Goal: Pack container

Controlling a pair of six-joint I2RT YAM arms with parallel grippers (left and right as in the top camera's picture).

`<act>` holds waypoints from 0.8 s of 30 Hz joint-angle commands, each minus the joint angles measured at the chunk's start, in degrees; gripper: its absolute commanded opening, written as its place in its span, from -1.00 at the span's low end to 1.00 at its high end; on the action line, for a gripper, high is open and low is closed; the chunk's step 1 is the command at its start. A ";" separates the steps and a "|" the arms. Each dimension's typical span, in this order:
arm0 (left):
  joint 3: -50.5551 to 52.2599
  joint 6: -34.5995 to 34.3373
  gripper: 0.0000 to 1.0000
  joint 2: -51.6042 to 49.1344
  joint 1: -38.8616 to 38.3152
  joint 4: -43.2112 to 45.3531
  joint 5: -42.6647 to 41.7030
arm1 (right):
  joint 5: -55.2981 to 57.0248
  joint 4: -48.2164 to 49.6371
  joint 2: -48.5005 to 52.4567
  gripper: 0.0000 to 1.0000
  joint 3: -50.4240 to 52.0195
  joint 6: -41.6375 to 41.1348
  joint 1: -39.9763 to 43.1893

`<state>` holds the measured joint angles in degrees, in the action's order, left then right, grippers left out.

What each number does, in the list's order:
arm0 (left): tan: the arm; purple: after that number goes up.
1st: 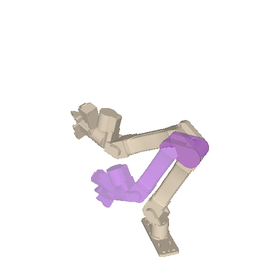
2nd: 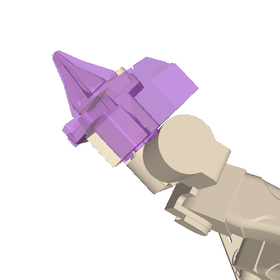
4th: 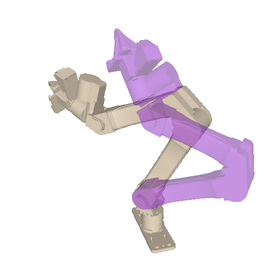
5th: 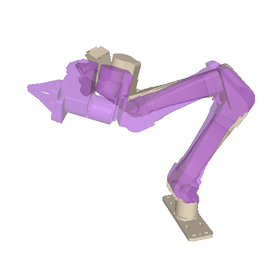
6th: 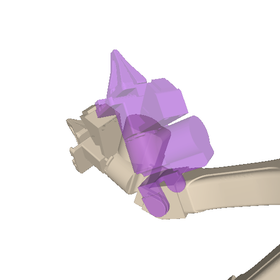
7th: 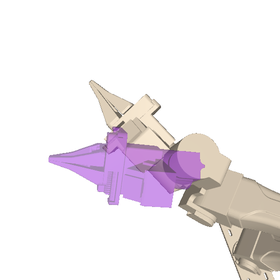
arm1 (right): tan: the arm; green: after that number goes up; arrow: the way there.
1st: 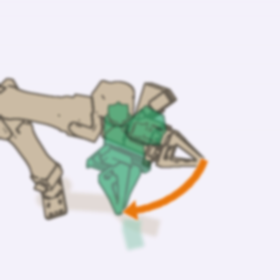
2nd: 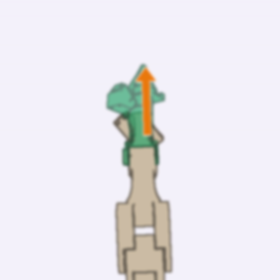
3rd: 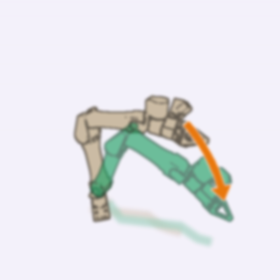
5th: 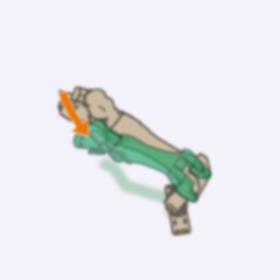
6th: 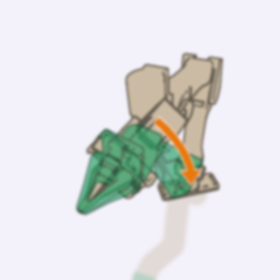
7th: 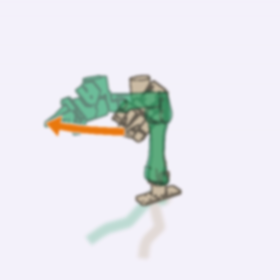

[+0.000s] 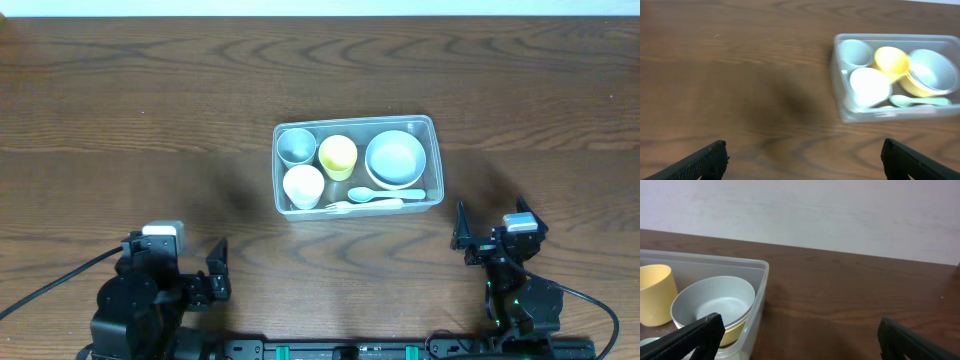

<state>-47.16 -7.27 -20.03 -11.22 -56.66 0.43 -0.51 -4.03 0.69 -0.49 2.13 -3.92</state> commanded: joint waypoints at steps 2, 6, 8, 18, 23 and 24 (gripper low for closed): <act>3.58 1.70 0.96 0.52 7.56 0.26 0.46 | -0.55 -0.13 -0.39 0.98 0.17 0.26 -0.74; 10.99 4.85 0.96 2.73 11.96 5.95 0.44 | -0.57 -0.13 -0.39 0.99 0.17 0.26 -0.74; 15.72 7.34 0.96 4.70 11.96 12.13 0.44 | -0.55 -0.13 -0.39 0.99 0.17 0.26 -0.74; 39.36 9.22 0.96 17.75 11.96 45.42 0.42 | -0.55 -0.13 -0.39 0.98 0.17 0.26 -0.74; 44.04 9.92 0.96 19.93 11.78 50.05 0.24 | -0.55 -0.13 -0.39 0.98 0.17 0.26 -0.74; 44.39 10.34 0.96 19.93 11.74 50.25 0.24 | -0.55 -0.13 -0.39 0.98 0.17 0.26 -0.74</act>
<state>-3.99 1.45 -0.78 0.34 -7.31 0.43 -0.51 -4.01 0.69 -0.47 2.13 -3.92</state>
